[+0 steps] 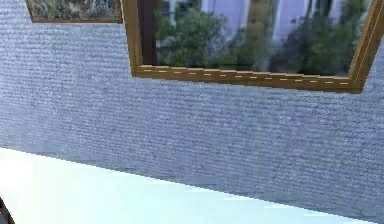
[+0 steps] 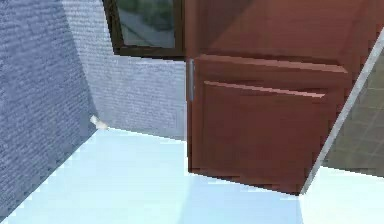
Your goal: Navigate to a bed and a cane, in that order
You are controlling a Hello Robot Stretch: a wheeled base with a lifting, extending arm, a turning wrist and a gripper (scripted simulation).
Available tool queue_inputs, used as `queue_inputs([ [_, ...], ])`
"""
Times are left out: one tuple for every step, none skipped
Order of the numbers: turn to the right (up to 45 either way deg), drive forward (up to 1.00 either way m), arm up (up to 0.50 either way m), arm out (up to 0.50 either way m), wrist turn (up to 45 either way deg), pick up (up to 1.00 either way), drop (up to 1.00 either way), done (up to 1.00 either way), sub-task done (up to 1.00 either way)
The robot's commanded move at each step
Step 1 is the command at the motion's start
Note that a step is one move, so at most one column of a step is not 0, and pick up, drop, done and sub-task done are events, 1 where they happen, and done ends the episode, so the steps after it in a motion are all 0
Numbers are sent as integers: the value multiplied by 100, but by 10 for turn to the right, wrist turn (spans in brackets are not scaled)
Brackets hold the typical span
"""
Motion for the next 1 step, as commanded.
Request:
queue_inputs([
  [0,75,0,0,0,0,0,0,0],
])
